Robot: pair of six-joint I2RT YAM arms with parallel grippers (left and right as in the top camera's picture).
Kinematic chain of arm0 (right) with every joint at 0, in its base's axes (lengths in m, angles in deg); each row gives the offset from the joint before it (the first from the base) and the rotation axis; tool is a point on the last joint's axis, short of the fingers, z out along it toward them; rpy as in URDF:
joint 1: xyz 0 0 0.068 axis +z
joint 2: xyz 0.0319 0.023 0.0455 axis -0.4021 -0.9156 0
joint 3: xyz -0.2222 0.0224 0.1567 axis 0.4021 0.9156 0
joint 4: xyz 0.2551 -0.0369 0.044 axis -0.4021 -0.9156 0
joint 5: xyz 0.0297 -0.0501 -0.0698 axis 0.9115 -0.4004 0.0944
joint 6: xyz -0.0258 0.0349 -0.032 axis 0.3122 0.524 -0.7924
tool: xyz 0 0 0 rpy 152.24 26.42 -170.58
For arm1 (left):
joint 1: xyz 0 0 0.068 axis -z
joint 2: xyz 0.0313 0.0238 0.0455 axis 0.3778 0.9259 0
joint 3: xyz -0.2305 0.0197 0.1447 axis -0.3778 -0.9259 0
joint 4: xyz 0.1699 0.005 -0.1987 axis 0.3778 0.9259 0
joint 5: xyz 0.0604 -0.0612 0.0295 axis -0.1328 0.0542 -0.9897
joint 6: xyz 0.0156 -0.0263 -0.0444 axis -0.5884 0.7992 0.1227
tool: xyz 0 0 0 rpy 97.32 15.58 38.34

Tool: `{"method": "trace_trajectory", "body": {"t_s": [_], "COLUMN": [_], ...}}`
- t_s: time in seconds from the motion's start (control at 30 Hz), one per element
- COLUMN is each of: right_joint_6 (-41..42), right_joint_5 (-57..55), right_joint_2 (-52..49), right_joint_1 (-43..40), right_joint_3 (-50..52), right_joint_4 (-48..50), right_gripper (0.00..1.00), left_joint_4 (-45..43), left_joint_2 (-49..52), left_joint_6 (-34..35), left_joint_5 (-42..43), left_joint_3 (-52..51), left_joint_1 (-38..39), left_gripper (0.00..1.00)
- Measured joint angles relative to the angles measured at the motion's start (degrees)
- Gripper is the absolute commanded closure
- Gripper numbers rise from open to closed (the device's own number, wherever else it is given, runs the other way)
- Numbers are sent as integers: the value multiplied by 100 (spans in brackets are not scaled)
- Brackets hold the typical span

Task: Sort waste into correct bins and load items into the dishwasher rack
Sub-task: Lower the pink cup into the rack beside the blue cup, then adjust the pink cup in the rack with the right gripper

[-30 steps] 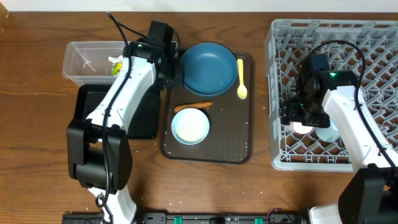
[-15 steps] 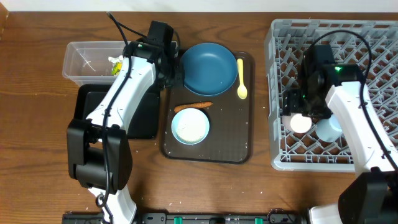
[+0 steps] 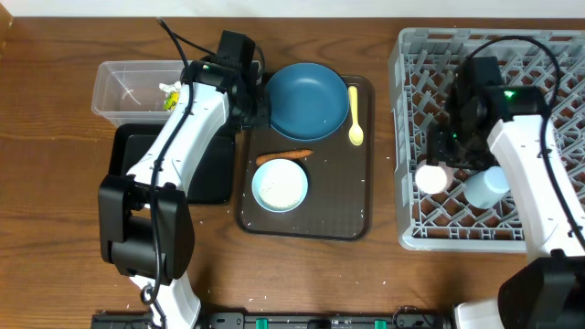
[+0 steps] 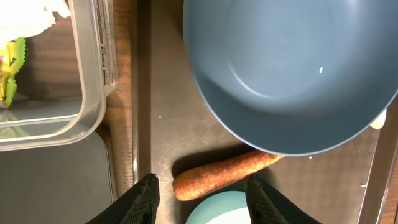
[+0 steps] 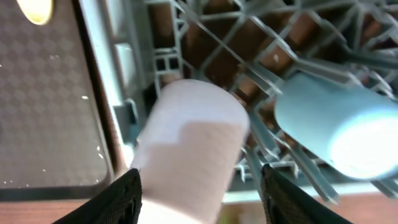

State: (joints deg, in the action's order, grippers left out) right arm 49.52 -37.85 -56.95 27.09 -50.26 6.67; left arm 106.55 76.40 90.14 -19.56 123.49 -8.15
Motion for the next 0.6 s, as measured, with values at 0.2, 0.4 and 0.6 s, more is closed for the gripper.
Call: {"method": "trace_trajectory", "body": {"t_s": [0.2, 0.4, 0.6], "right_joint_6": [-7, -48, -94], "right_joint_5": [13, 17, 20], "right_joint_2": [0, 0, 0], "right_joint_1": [7, 7, 66], "right_joint_3": [-555, -741, -608], "right_joint_4": [-525, -942, -933], "right_gripper": [43, 43, 43], "left_joint_4": [0, 0, 0], "left_joint_2": [-2, 0, -2], "left_joint_6": [0, 0, 0], "left_joint_5": [-2, -2, -2], "left_joint_3": [0, 0, 0], "left_joint_1": [0, 0, 0], "left_gripper": [52, 52, 52]}}
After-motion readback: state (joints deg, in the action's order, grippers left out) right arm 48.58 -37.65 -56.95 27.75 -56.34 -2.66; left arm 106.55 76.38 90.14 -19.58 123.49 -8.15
